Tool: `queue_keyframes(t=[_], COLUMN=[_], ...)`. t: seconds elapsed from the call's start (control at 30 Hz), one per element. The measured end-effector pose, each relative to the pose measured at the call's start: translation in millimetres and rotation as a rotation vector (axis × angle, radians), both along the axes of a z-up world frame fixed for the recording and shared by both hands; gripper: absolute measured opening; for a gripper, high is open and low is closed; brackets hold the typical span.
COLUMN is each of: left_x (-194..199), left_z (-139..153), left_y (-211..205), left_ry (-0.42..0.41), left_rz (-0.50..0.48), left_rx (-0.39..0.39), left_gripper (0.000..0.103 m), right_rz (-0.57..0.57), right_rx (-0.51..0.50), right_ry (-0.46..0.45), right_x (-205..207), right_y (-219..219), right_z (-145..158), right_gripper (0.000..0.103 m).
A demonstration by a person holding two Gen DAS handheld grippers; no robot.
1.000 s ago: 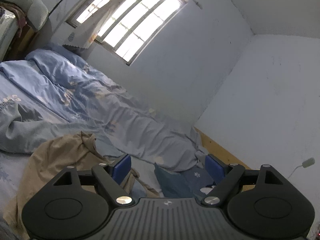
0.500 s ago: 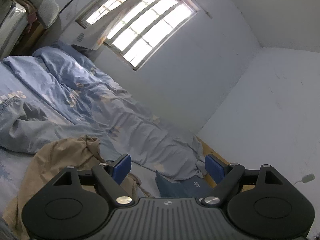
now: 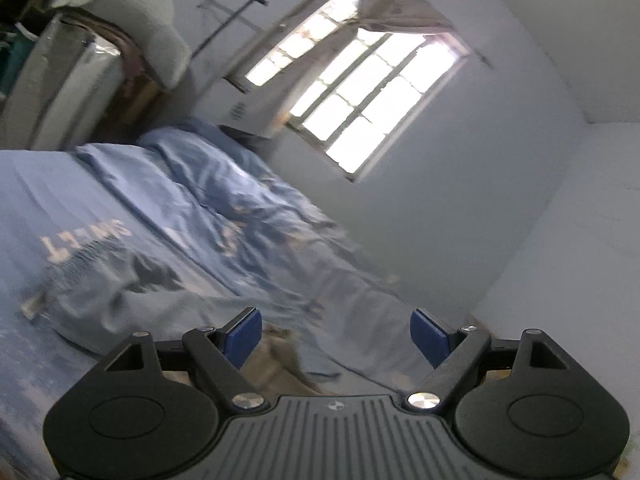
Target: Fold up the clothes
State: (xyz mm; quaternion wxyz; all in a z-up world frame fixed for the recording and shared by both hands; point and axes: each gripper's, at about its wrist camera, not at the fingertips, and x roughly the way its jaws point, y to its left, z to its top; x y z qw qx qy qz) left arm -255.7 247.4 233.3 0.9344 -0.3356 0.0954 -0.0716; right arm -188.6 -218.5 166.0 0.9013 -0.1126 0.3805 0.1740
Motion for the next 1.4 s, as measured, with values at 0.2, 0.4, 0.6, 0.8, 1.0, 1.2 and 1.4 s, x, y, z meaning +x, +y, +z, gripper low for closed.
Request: queue_keyframes(t=[0.2,0.4,0.6,0.8,1.0,1.2,1.4], left_x=[49,117,177,216,220,197,164], left_z=[-40,-102,-155,-196,-202,-170,-169], left_y=[22,21,11,2,-9,-79,-198], left_ry=[0.133,0.295,0.4,0.5,0.472,0.287,0.204], left_rz=[0.065,0.031,-0.011,-0.009,-0.045,-0.205,-0.524], left_rx=[0.046,0.124,0.238,0.307,0.318,0.385,0.495], left_gripper=[0.084,0.082,0.074,0.057,0.008,0.003,0.003], right_rz=[0.061,0.098,0.158,0.136,0.11,0.058,0.004], right_rx=[0.142,0.248,0.312,0.387,0.447,0.466,0.493], right_ry=[-0.124,-0.153,-0.132,-0.135,-0.105,-0.126,-0.164], right_x=[32,91,145,191,201,209,206], right_y=[39,82,115,119,99,72,42], right_z=[16,4,-21,-42,-73,-71,-60], right_gripper=[0.025,0.03,0.03,0.03,0.031,0.031,0.032])
